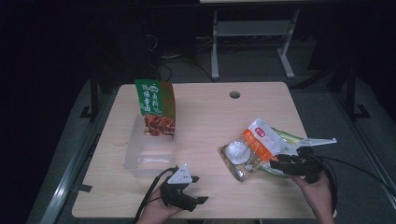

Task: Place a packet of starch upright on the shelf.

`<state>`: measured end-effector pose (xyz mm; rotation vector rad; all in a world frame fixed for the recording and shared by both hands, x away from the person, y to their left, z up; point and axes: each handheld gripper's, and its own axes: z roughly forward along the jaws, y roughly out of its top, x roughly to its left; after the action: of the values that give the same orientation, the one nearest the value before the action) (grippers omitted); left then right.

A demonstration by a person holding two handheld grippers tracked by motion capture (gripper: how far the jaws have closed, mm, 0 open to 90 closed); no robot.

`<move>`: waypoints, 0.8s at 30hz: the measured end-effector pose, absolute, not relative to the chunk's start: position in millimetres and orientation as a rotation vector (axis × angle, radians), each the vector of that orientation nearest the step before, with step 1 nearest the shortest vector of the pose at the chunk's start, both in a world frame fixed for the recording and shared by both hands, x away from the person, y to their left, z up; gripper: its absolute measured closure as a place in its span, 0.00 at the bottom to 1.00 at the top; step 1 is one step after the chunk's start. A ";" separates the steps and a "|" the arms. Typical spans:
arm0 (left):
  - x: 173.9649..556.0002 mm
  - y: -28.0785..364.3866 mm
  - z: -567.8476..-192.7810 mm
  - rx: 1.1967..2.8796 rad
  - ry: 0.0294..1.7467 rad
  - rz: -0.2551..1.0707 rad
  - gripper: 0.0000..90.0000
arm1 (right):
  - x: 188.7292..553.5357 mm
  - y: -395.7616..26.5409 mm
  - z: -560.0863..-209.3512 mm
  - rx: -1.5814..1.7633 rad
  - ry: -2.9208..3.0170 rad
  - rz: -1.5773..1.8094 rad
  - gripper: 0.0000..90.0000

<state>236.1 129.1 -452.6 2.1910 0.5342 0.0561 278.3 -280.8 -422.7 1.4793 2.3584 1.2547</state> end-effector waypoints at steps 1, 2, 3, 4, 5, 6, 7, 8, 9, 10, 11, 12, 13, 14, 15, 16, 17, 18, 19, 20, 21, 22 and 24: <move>236.2 128.9 -452.8 2.192 0.534 0.055 0.28 | 279.8 -280.9 -423.1 1.481 2.359 1.256 0.50; 236.4 128.7 -452.9 2.193 0.534 0.054 0.28 | 281.2 -280.5 -423.1 1.483 2.357 1.261 0.50; 236.5 128.5 -453.1 2.192 0.535 0.054 0.28 | 283.1 -280.1 -423.3 1.484 2.352 1.260 0.50; 236.6 128.2 -453.4 2.192 0.534 0.054 0.28 | 284.3 -279.7 -423.4 1.484 2.349 1.264 0.50; 236.5 128.0 -453.5 2.194 0.535 0.052 0.28 | 286.0 -278.9 -423.4 1.491 2.344 1.268 0.50; 236.6 127.9 -453.7 2.194 0.536 0.052 0.28 | 287.8 -278.2 -423.6 1.490 2.341 1.270 0.50; 236.7 127.8 -453.9 2.196 0.535 0.051 0.28 | 289.8 -277.5 -424.0 1.482 2.342 1.269 0.50; 236.7 127.6 -453.9 2.197 0.536 0.051 0.28 | 291.7 -276.3 -424.0 1.489 2.341 1.268 0.50; 236.7 127.4 -454.0 2.197 0.537 0.050 0.28 | 293.6 -275.3 -424.2 1.491 2.343 1.266 0.51; 236.7 127.3 -454.2 2.197 0.537 0.051 0.28 | 296.2 -273.8 -424.7 1.490 2.344 1.272 0.51; 236.8 127.1 -454.4 2.199 0.535 0.054 0.28 | 297.9 -272.8 -424.9 1.491 2.347 1.273 0.52; 236.9 127.2 -454.5 2.201 0.535 0.058 0.28 | 300.3 -270.9 -425.0 1.495 2.348 1.273 0.52; 237.0 127.4 -454.4 2.200 0.537 0.058 0.28 | 303.7 -268.7 -425.4 1.482 2.347 1.272 0.53; 237.1 127.7 -454.2 2.199 0.539 0.058 0.28 | 305.7 -267.2 -425.2 1.480 2.350 1.272 0.54; 237.4 128.0 -454.0 2.198 0.540 0.061 0.28 | 308.3 -265.0 -425.0 1.483 2.355 1.267 0.54; 237.8 128.3 -454.0 2.197 0.542 0.060 0.28 | 310.7 -263.1 -425.1 1.476 2.360 1.269 0.55; 237.9 128.5 -454.0 2.195 0.546 0.058 0.28 | 312.4 -261.0 -425.0 1.471 2.365 1.272 0.56; 238.2 128.6 -454.1 2.195 0.548 0.059 0.28 | 314.2 -258.9 -425.0 1.472 2.371 1.272 0.57; 238.4 128.6 -454.1 2.197 0.548 0.059 0.28 | 316.4 -256.5 -425.5 1.471 2.378 1.271 0.58; 238.6 128.5 -454.3 2.197 0.549 0.058 0.28 | 317.9 -255.4 -426.0 1.459 2.383 1.274 0.59; 238.8 128.5 -454.6 2.197 0.546 0.057 0.28 | 319.8 -253.5 -426.4 1.452 2.390 1.270 0.59; 238.9 128.2 -455.0 2.196 0.546 0.055 0.28 | 321.7 -251.2 -426.1 1.457 2.396 1.267 0.60; 238.6 127.6 -455.2 2.195 0.548 0.050 0.28 | 326.8 -247.2 -425.9 1.443 2.405 1.263 0.63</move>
<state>238.6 127.6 -455.2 2.1951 0.5475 0.0503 326.8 -247.2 -425.9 1.4427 2.4053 1.2633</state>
